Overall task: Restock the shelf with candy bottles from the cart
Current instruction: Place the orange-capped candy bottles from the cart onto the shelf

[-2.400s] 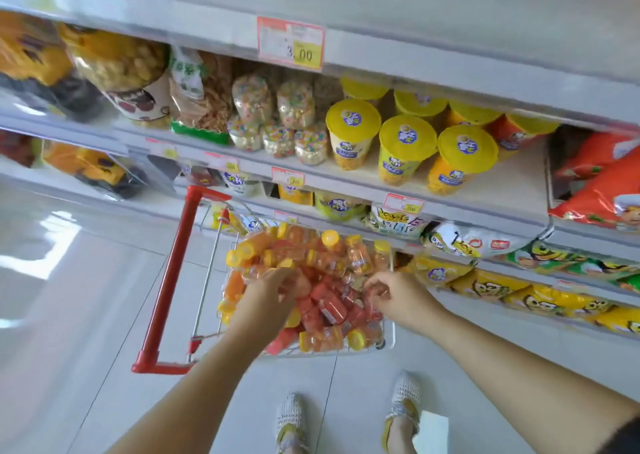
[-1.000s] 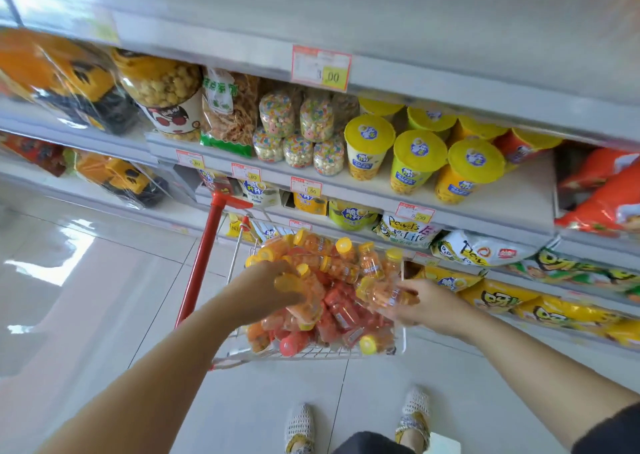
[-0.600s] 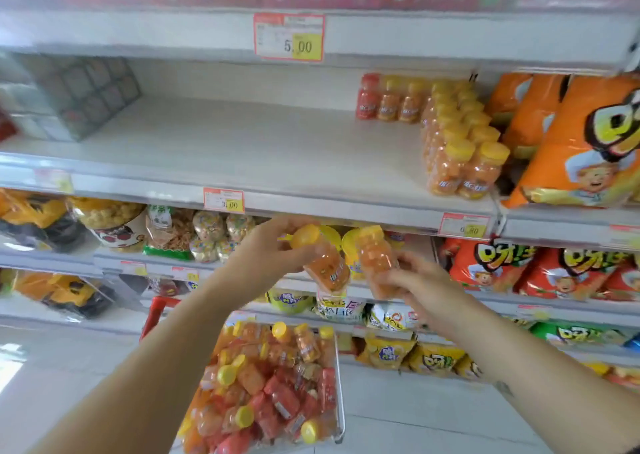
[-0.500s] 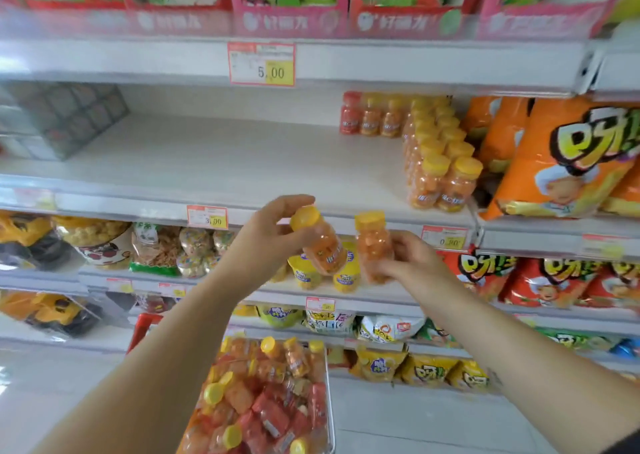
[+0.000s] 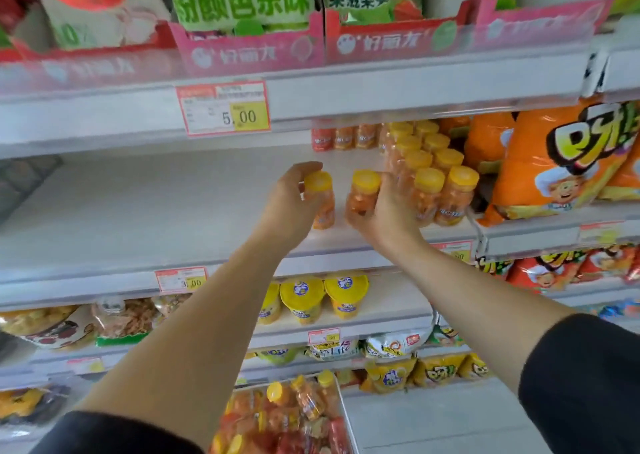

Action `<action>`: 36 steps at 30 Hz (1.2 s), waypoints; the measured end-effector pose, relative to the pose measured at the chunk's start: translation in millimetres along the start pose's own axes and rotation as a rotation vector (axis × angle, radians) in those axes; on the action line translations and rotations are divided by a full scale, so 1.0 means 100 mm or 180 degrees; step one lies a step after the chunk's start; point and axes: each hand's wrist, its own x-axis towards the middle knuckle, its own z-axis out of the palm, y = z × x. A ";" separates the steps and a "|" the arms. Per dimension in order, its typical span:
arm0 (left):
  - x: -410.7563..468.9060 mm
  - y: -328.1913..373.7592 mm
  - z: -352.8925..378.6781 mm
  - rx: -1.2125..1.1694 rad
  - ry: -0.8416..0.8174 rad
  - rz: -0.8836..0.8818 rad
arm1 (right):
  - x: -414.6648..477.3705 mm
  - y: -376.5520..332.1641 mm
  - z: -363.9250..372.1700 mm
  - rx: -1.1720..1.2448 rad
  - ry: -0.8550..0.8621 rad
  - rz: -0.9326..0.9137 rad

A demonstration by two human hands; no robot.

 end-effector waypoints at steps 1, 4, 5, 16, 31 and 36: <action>0.05 -0.05 0.01 0.0055 -0.0081 -0.0006 | 0.02 0.02 0.05 -0.0151 0.0030 0.0109; 0.18 -0.13 0.04 0.0085 -0.0210 0.0039 | 0.10 0.04 0.15 -0.0365 0.0178 0.0264; 0.21 -0.14 0.04 0.0110 -0.0253 0.0063 | 0.12 0.05 0.18 -0.0357 0.0239 0.0302; 0.23 -0.09 0.08 0.1105 -0.0213 0.1160 | -0.35 0.22 0.00 -0.0338 0.0068 -0.0042; 0.47 0.19 0.43 0.2947 0.0013 0.1071 | -0.36 0.46 -0.38 -0.0934 -0.0880 -0.0852; 0.58 0.24 0.48 0.3021 -0.0001 0.1065 | -0.38 0.46 -0.37 -0.0879 -0.0887 -0.0822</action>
